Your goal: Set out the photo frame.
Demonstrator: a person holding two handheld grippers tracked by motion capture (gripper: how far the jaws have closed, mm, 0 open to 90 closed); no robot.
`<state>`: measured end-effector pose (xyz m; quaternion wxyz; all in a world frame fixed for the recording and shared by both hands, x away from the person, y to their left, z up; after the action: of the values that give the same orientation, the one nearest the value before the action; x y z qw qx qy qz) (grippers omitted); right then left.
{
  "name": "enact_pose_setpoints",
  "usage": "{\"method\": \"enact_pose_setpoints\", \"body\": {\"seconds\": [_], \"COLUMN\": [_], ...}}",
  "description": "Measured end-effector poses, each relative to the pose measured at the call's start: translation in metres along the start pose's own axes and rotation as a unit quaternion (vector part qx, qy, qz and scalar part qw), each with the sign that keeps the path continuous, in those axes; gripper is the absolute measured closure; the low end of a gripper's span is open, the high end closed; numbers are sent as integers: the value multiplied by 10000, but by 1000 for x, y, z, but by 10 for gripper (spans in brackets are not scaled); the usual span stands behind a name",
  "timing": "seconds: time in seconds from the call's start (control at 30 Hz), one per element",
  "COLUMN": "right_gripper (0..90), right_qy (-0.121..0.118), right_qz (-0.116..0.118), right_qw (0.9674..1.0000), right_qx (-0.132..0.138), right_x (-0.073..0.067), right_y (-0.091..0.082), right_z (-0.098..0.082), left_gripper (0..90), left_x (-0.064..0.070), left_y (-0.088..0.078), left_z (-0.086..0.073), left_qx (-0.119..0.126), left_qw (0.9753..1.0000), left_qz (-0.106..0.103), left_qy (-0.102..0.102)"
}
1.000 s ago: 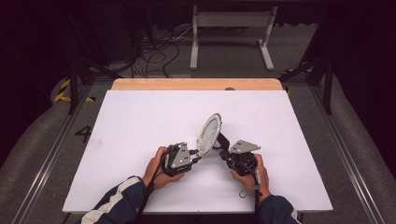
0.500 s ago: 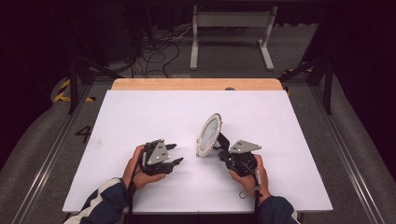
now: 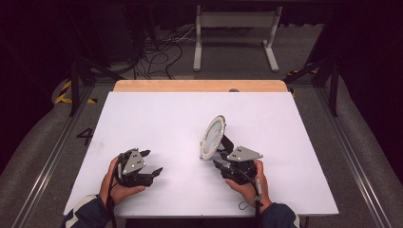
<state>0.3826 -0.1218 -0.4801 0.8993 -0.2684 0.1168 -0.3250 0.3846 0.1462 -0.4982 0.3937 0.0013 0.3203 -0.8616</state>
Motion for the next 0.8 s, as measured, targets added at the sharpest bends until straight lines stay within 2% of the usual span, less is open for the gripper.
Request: {"method": "enact_pose_setpoints", "body": {"seconds": [0.17,0.3,0.33,0.43,0.53,0.63,0.8], "right_gripper": [518,476,468,464,470,475,494], "right_qy": [172,213,262,323,471,451,573], "right_qz": [18,-90,-91,-134,-179,-257,-404], "right_qw": [9995,9993,9991,9988,9977,9976,9963], "right_qx": [260,297,317,343,443,461,498], "right_x": [-6,-10,-10,-9,-8,-7,-2], "right_y": [8,16,18,22,23,25,29], "right_z": [7,10,11,13,18,20,23], "left_gripper": [236,233,233,231,227,225,225], "left_x": [0,2,2,1,2,4,8], "left_y": [3,4,4,4,5,6,9], "left_z": [0,-1,1,1,1,0,0], "left_qx": [-37,-60,-20,-30,-41,-79,-132], "left_qw": [10000,10000,10000,9999,9999,9998,9995], "left_qz": [-12,-42,31,116,65,58,35], "left_qy": [-31,11,46,122,131,181,300]}}
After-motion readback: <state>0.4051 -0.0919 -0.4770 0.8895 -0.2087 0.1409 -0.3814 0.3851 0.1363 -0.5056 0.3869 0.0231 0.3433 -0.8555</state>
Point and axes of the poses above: each handheld gripper's, and its own axes: y roughly forward along the jaws, z roughly out of its top, x roughly to its right, the point moved 8 cm from there along y, roughly forward along the jaws, and after that the axes turned 8 degrees about z, right-handed, at the moved point
